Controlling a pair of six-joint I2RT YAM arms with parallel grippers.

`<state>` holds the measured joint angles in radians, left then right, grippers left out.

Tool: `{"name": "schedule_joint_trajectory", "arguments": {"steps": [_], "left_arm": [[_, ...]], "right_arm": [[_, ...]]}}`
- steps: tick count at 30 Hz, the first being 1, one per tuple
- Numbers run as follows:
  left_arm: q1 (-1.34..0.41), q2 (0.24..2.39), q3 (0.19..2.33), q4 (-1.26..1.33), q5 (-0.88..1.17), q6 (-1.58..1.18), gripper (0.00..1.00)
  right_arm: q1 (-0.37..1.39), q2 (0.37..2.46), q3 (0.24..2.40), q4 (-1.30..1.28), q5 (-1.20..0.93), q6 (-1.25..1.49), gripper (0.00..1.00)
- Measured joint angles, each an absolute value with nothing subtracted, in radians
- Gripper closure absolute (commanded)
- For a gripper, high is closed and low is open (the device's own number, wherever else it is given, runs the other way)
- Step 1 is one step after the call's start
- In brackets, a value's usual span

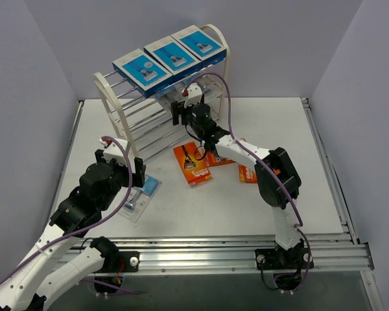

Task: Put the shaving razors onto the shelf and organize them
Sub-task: Place the shaving razor onto shelf

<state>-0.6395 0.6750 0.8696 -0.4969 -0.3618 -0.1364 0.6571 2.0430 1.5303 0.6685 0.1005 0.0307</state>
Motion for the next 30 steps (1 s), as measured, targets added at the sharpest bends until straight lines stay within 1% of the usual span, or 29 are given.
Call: {"name": "schedule_joint_trajectory", "arguments": {"steps": [6, 30], "left_arm": [[-0.64, 0.675, 0.87, -0.497, -0.361, -0.136, 0.09], [-0.64, 0.677, 0.87, -0.497, -0.36, -0.136, 0.09]], "right_arm": [[0.663, 2.043, 1.536, 0.654, 0.123, 0.024, 0.38], [0.65, 2.043, 1.536, 0.647, 0.176, 0.025, 0.4]]}}
